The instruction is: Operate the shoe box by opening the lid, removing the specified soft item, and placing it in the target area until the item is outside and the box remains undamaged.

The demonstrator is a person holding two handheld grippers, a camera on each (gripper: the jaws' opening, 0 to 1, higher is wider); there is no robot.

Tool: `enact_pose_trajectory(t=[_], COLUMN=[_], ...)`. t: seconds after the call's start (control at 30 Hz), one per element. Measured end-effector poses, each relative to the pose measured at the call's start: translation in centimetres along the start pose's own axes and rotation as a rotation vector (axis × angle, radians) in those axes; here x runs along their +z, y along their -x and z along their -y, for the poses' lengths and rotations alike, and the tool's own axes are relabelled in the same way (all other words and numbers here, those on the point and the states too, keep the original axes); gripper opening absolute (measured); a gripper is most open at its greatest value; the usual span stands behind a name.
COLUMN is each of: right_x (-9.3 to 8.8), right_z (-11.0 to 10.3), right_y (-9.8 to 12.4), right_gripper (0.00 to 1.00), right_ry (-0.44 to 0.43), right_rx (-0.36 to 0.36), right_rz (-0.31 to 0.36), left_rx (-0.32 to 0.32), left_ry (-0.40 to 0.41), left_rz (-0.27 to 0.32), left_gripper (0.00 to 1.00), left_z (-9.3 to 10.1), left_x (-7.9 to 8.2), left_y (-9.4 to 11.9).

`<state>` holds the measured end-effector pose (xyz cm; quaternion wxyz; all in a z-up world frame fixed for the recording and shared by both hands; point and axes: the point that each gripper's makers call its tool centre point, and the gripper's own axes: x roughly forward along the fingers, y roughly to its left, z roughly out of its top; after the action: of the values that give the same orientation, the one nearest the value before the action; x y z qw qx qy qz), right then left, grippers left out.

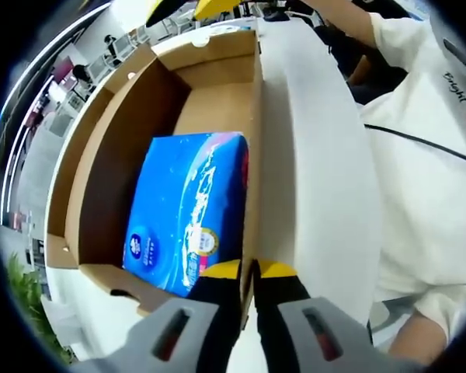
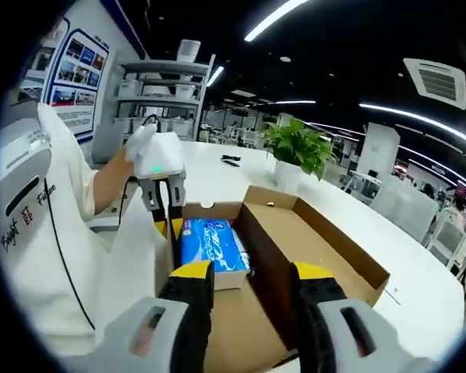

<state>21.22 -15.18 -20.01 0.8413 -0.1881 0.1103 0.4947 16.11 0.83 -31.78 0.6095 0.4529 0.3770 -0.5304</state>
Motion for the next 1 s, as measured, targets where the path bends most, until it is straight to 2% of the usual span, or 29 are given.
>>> enact_pose_trajectory(t=[0.07,0.13,0.43,0.63,0.7,0.73,0.83,0.9,0.93,1.0], right_x=[-0.1,0.0,0.1,-0.2,0.1,0.0,-0.7,-0.5,-0.1,0.0], right_z=[-0.4,-0.6,-1.0,-0.9,-1.7,-1.7,-2.2,-2.6,-3.2,-3.6], right_y=[-0.6,-1.1,-2.7,-2.7,-3.8,-4.2,-4.9,-5.0,-5.0,-5.1], right_gripper=[0.43,0.46,0.46,0.45,0.45,0.46,0.47,0.49,0.50,0.51], right_ry=[-0.014,-0.009,0.031,0.044,0.004,0.005,0.080,0.108,0.110,0.091], right_rx=[0.039,0.044,0.080,0.079,0.142,0.146,0.158,0.170,0.204,0.227], right_rz=[-0.008,-0.005,-0.035,-0.049,-0.024,-0.034,-0.090,-0.082,-0.059,-0.049], left_rx=[0.001,0.004,0.008,0.000,0.002,0.002,-0.003,-0.005,-0.005,-0.001], left_ry=[0.004,0.003,0.001,0.000,0.002,-0.001,0.004,0.004,0.007,0.006], left_rz=[0.001,0.004,0.007,0.005,0.007,0.007,0.003,0.001,0.000,0.002], left_gripper=[0.05,0.05,0.06,0.05,0.05,0.05,0.05,0.05,0.05,0.05], left_z=[0.0,-0.1,-0.1,-0.1,-0.1,-0.1,-0.1,-0.1,-0.1,-0.1], left_x=[0.0,0.0,-0.1,-0.1,-0.1,-0.1,-0.1,-0.1,-0.1,-0.1], left_y=[0.0,0.0,0.1,0.1,0.1,0.1,0.1,0.1,0.1,0.1])
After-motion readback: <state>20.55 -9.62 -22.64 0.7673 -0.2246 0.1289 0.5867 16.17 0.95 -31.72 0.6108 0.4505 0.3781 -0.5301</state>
